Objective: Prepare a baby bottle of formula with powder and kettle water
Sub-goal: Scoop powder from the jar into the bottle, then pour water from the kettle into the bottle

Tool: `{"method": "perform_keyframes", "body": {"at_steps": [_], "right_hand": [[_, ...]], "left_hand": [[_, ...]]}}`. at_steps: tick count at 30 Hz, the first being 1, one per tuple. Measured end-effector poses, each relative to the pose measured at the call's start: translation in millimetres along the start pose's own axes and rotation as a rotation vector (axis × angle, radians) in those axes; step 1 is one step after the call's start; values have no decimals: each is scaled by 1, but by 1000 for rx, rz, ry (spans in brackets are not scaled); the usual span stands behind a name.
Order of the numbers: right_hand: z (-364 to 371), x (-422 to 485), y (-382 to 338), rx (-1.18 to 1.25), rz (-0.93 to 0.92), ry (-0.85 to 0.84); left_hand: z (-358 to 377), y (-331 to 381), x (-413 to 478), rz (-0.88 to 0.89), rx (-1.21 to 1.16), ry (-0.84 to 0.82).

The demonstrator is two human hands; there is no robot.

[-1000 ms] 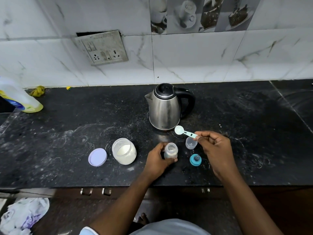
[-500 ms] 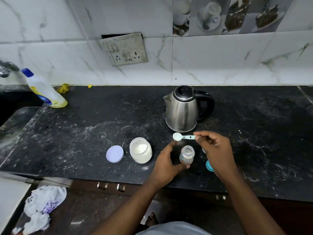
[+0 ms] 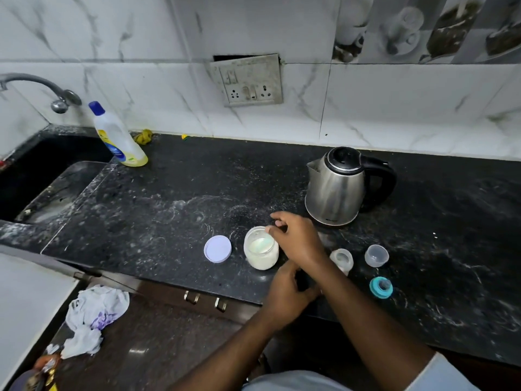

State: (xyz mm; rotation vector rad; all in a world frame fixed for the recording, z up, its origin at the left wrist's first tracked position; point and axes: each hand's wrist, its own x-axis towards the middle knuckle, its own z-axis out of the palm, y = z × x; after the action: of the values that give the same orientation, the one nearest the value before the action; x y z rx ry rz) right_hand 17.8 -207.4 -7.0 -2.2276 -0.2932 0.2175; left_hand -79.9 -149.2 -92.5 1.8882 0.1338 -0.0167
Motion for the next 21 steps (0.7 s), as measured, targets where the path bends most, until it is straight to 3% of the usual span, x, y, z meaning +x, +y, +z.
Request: {"method": "perform_keyframes", "body": {"at_steps": [3, 6, 8, 10, 14, 21], "right_hand": [[-31, 6, 10, 48, -40, 211], [-78, 17, 35, 115, -82, 561], [-108, 27, 56, 114, -58, 773], [-132, 36, 75, 150, 12, 866], [-158, 54, 97, 249, 200, 738], [-171, 77, 104, 502, 169, 542]], "left_hand": [[5, -7, 4, -9, 3, -22], [11, -6, 9, -37, 2, -47], [17, -3, 15, -31, 16, -48], [23, 2, 21, -10, 64, -55], [36, 9, 33, 23, 151, -83], [49, 13, 44, -27, 110, -110]]}}
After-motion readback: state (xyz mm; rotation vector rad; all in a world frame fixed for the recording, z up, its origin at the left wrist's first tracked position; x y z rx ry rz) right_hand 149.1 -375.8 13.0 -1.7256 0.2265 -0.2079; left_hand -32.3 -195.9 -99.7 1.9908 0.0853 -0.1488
